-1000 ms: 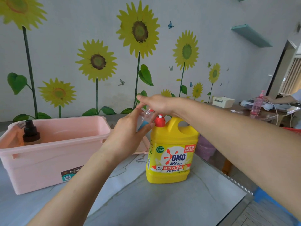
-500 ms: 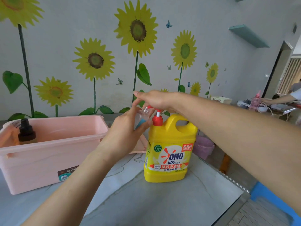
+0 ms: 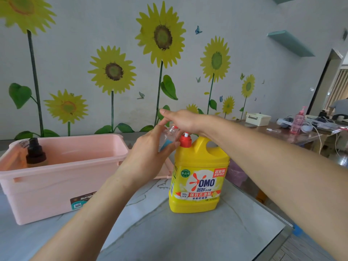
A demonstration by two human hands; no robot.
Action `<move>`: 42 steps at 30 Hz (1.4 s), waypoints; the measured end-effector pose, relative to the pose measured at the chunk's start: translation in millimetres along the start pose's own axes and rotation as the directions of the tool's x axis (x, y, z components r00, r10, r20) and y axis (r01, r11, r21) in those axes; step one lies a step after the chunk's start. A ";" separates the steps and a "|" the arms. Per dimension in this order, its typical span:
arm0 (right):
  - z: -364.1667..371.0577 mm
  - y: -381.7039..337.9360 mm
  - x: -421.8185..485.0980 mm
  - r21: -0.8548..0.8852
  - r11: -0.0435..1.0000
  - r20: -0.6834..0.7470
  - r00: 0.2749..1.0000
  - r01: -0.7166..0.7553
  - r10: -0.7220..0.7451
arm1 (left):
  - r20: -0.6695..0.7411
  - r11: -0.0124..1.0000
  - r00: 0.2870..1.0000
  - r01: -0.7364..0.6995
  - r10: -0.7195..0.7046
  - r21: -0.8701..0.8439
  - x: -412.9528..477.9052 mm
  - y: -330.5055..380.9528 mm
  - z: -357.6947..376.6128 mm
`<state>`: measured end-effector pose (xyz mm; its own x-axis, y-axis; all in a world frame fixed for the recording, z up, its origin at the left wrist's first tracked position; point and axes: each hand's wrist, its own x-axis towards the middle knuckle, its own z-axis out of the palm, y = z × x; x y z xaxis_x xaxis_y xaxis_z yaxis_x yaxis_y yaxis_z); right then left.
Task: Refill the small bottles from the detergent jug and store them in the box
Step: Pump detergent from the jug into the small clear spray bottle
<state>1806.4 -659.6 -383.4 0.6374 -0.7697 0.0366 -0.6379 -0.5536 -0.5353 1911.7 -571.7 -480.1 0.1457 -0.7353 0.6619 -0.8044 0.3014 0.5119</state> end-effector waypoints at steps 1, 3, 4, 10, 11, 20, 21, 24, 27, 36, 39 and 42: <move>-0.1 -0.1 -1.3 -0.030 1.000 0.010 1.000 -0.008 0.009 | 0.003 1.000 1.000 0.000 0.000 0.003 0.0 -0.4 0.2; -3.1 -2.6 -3.6 -0.056 0.998 0.031 0.999 -0.019 0.021 | 0.007 1.000 1.000 0.008 -0.008 0.001 -0.2 0.3 0.2; -4.0 -3.8 -3.9 -0.037 0.999 0.041 0.999 -0.020 0.021 | 0.009 1.000 1.000 0.011 -0.011 -0.003 -0.7 0.8 0.5; -2.5 -1.1 1.1 0.035 0.999 0.007 1.000 -0.011 0.010 | 0.002 1.000 1.000 0.017 -0.017 -0.025 -0.5 0.6 1.5; -1.9 -0.9 0.5 0.005 1.000 0.011 1.000 -0.013 0.013 | 0.000 1.000 1.000 0.011 -0.011 -0.028 0.1 -0.5 1.5; -2.0 1.6 3.0 0.071 0.997 -0.001 1.000 0.009 -0.009 | 0.014 0.999 1.000 0.021 -0.020 -0.030 -0.7 2.3 -2.0; -0.2 3.0 2.9 0.057 0.998 -0.008 1.000 0.007 -0.007 | 0.015 0.999 1.000 0.016 -0.016 -0.030 -1.0 1.9 -1.7; -2.2 1.1 2.9 -0.049 0.999 0.036 0.999 0.001 0.001 | 0.025 0.999 0.999 0.027 -0.026 -0.037 -1.9 1.1 -1.6; -6.3 -3.3 2.8 -0.035 0.999 0.058 0.998 0.007 -0.005 | 0.030 0.999 0.999 0.038 -0.037 -0.039 -2.5 2.7 -1.4; -5.4 -6.6 2.2 -0.093 0.996 0.069 0.998 0.001 0.005 | 0.031 0.999 0.999 0.035 -0.034 -0.038 -3.1 3.2 -0.6; -4.8 -2.7 5.2 -0.013 0.999 0.033 0.999 0.033 -0.032 | 0.020 0.999 0.999 0.026 -0.025 -0.024 -0.4 2.6 -1.9; 0.2 -0.2 4.3 -0.073 0.997 0.035 0.999 0.034 -0.032 | 0.018 1.000 1.000 0.024 -0.024 -0.010 -0.4 0.0 -0.5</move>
<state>1809.3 -662.7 -383.3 0.6719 -0.7402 0.0243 -0.6454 -0.6013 -0.4711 1911.9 -571.1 -480.1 0.1545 -0.7528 0.6399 -0.7949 0.2899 0.5330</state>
